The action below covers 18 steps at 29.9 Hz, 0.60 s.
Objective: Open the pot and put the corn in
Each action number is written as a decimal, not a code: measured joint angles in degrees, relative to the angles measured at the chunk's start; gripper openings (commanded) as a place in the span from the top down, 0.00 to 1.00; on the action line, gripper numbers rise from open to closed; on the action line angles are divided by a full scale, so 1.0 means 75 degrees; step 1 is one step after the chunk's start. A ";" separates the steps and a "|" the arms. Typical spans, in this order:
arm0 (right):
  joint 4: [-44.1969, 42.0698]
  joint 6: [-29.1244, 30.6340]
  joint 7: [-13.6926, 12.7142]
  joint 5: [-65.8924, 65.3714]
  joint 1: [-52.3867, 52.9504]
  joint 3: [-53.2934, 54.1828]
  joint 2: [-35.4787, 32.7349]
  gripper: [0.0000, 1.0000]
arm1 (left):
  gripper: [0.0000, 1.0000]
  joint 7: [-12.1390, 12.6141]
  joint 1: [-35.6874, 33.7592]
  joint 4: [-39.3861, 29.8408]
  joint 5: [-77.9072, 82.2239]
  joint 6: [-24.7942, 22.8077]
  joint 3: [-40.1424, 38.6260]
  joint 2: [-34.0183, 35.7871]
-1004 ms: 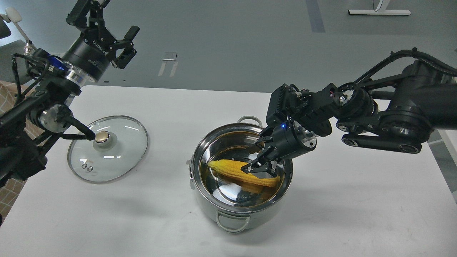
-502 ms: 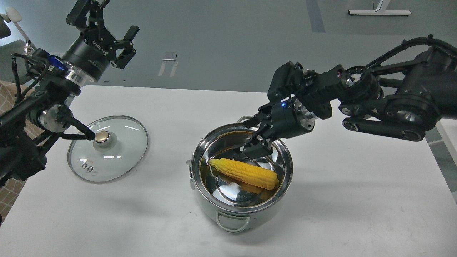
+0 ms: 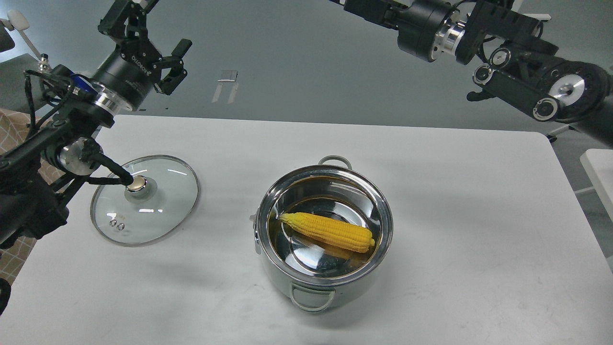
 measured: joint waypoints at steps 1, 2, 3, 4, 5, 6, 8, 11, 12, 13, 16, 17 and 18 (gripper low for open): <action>-0.0263 0.0014 0.0000 0.0192 -0.0217 0.0441 0.0104 0.00 | 0.02 0.0016 0.0000 0.0115 -0.0001 -0.0018 -0.0053 -0.0140; -0.0433 0.0054 0.0000 0.0383 -0.0400 0.0835 0.0156 0.00 | 0.02 0.0023 0.0000 0.0241 0.0000 -0.0074 -0.0091 -0.0263; -0.0565 0.0123 0.0000 0.0603 -0.0590 0.1215 0.0188 0.00 | 0.02 0.0024 0.0000 0.0382 0.0002 -0.0167 -0.0123 -0.0389; -0.0629 0.0233 0.0001 0.0861 -0.0787 0.1542 0.0207 0.00 | 0.02 0.0024 0.0000 0.0518 0.0004 -0.0310 -0.0153 -0.0505; -0.0647 0.0353 0.0001 0.1100 -0.0961 0.1780 0.0217 0.00 | 0.02 0.0024 0.0001 0.0625 0.0003 -0.0459 -0.0188 -0.0607; -0.0649 0.0495 0.0001 0.1391 -0.1156 0.2022 0.0229 0.00 | 0.02 0.0024 0.0009 0.0732 -0.0005 -0.0618 -0.0239 -0.0718; -0.0634 0.0761 0.0001 0.1973 -0.1560 0.2470 0.0242 0.00 | 0.02 0.0042 0.0065 0.0915 -0.0016 -0.0876 -0.0416 -0.0962; -0.0608 0.1025 0.0001 0.2610 -0.2120 0.2963 0.0251 0.00 | 0.02 0.0064 0.0146 0.1147 -0.0012 -0.1031 -0.0563 -0.1248; -0.0608 0.1080 0.0001 0.2715 -0.2249 0.3068 0.0256 0.00 | 0.02 0.0069 0.0174 0.1202 -0.0012 -0.1047 -0.0581 -0.1300; -0.0605 0.1136 0.0001 0.2800 -0.2382 0.3194 0.0283 0.00 | 0.02 0.0074 0.0219 0.1250 -0.0011 -0.1064 -0.0598 -0.1355; -0.0605 0.1218 0.0001 0.2892 -0.2731 0.3556 0.0455 0.00 | 0.02 0.0091 0.0319 0.1328 0.0013 -0.1089 -0.0607 -0.1484; -0.0605 0.1226 0.0001 0.2897 -0.2836 0.3682 0.0530 0.00 | 0.02 0.0108 0.0340 0.1351 0.0023 -0.1091 -0.0606 -0.1526; -0.0605 0.1230 0.0001 0.2900 -0.2916 0.3777 0.0584 0.00 | 0.02 0.0133 0.0355 0.1381 0.0027 -0.1091 -0.0603 -0.1561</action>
